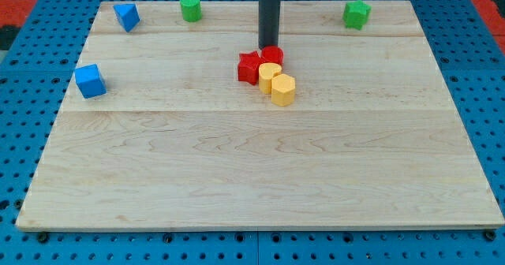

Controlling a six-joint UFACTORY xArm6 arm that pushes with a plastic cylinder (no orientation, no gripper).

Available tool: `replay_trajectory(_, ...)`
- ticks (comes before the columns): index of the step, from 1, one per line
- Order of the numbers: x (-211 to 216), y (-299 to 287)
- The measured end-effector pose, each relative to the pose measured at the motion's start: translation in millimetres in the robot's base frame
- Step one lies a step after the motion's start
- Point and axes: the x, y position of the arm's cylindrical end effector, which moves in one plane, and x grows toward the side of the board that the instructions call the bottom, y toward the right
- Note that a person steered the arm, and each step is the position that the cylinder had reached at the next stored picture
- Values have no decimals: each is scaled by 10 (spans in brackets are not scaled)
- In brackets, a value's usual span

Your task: Push the green star towards the top center of the board

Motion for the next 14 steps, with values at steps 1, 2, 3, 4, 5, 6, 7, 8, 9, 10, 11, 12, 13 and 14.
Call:
replay_trajectory(1, 159, -79)
replay_trajectory(2, -345, -257)
replay_trajectory(3, -508, -418)
replay_trajectory(4, -458, 553)
replay_trajectory(5, -484, 1005)
replay_trajectory(6, -550, 1007)
replay_trajectory(7, -600, 1007)
replay_trajectory(8, -632, 1007)
replay_trajectory(9, -634, 1007)
replay_trajectory(10, -634, 926)
replay_trajectory(11, -521, 672)
replay_trajectory(12, -308, 1036)
replay_trajectory(13, -335, 1722)
replay_trajectory(14, -665, 2259)
